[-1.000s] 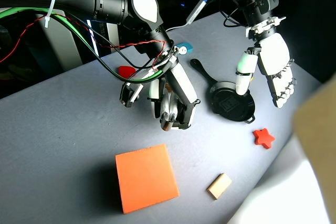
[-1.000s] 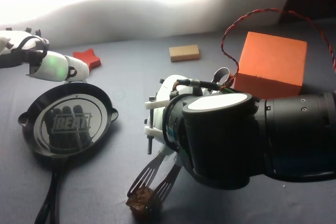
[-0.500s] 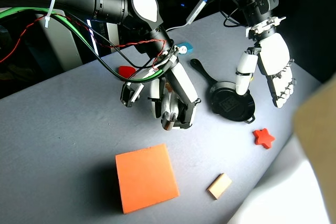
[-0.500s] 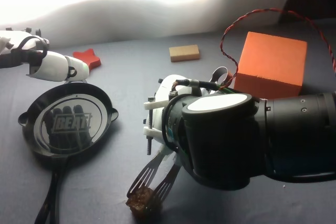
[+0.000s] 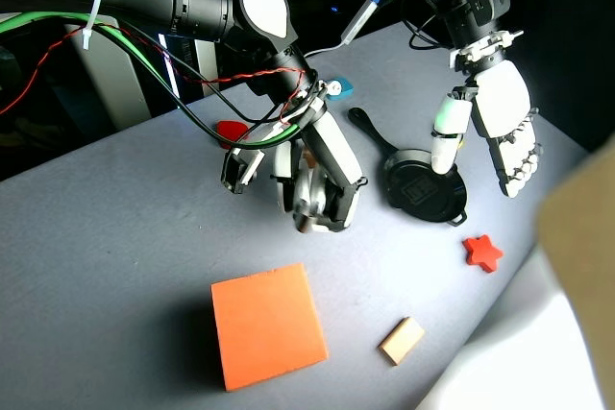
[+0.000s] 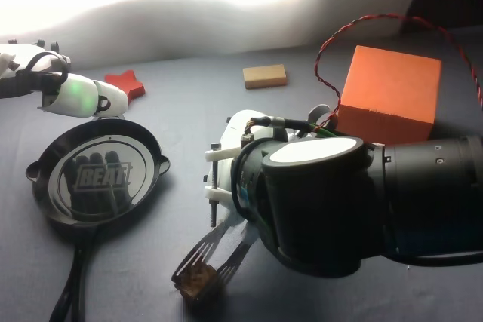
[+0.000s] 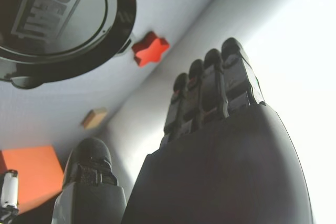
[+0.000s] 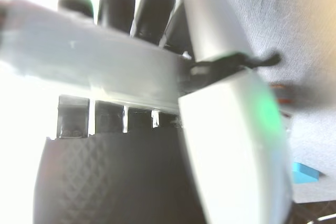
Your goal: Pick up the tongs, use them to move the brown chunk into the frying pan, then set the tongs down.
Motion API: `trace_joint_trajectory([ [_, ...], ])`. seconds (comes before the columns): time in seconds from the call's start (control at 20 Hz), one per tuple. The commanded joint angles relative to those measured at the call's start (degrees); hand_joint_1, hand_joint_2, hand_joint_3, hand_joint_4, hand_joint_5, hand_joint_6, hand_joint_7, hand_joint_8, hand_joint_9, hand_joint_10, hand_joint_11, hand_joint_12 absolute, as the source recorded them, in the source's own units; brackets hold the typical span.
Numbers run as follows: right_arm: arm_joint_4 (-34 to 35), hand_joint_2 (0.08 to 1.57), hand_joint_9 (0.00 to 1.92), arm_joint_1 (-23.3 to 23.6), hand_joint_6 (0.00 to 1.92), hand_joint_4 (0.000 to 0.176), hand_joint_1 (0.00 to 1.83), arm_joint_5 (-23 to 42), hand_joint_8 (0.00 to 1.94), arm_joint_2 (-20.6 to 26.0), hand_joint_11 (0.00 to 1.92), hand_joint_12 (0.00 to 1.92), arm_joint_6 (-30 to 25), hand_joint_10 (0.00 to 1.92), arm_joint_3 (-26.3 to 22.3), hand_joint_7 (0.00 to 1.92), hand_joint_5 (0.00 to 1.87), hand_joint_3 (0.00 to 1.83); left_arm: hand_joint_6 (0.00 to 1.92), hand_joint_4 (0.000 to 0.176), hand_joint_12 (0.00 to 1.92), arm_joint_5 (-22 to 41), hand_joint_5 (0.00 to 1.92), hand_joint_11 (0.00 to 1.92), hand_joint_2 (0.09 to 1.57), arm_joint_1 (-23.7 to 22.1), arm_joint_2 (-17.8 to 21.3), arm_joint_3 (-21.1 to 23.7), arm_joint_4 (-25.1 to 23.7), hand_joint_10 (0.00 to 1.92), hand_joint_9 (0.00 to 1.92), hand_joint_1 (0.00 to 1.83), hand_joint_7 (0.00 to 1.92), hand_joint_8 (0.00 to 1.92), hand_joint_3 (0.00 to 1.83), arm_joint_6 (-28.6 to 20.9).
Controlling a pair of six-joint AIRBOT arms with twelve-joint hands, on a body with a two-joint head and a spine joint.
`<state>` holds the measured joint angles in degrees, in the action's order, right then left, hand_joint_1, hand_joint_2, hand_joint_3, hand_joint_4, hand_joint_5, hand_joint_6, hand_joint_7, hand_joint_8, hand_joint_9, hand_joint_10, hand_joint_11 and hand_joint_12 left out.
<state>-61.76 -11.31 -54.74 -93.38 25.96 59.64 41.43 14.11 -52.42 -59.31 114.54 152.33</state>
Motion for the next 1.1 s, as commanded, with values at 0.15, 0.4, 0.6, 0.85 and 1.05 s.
trace_joint_trajectory([
  [0.15, -4.55, 1.38, 1.46, 0.43, 1.42, 0.000, 0.55, 0.09, 1.76, 0.38, 1.36, 1.92, 0.65, 1.91, -0.29, 1.46, 1.14, 0.01, 0.00, 0.000, 0.01, 0.45, 0.00, 0.01, 1.11, -0.17, 0.35, -0.04, -3.11, 0.00, 0.03, 0.00, 0.04, 0.00, 0.00, 0.14],
  [0.4, -4.58, 1.41, 1.63, 0.44, 1.91, 0.176, 0.85, 0.09, 1.93, 0.43, 1.61, 1.92, 0.64, 1.92, -0.29, 1.55, 1.42, 0.00, 0.00, 0.000, 0.00, 0.45, 0.00, 0.00, 1.10, 0.04, 0.32, -0.05, -3.11, 0.00, 0.03, 0.00, 0.03, 0.00, 0.00, 0.14],
  [0.6, -4.75, 1.37, 1.57, 0.41, 1.92, 0.176, 1.01, 0.10, 1.94, 0.50, 1.72, 1.92, 0.66, 1.92, -0.29, 1.51, 1.43, 0.00, 0.00, 0.000, 0.00, 0.45, 0.00, 0.00, 1.09, 0.05, 0.32, -0.04, -3.11, 0.01, 0.03, 0.00, 0.04, 0.01, 0.00, 0.14],
  [0.85, -4.97, 1.37, 1.58, 0.75, 1.92, 0.176, 1.06, 0.16, 1.94, 0.84, 1.72, 1.92, 0.45, 1.92, -0.34, 1.51, 1.40, 0.00, 0.00, 0.000, 0.01, 0.46, 0.00, 0.01, 1.10, 0.05, 0.32, -0.11, -3.11, 0.01, 0.04, 0.00, 0.04, 0.01, 0.00, 0.14],
  [1.05, -4.97, 1.36, 1.58, 1.93, 1.92, 0.176, 1.09, 1.38, 1.94, 2.25, 1.72, 1.92, -0.10, 1.92, -0.72, 1.51, 1.39, 0.00, 0.00, 0.000, 0.00, 0.47, 0.00, 0.00, 1.10, 0.15, 0.31, -0.36, -3.11, 0.00, 0.02, 0.00, 0.03, 0.00, 0.00, 0.14],
])
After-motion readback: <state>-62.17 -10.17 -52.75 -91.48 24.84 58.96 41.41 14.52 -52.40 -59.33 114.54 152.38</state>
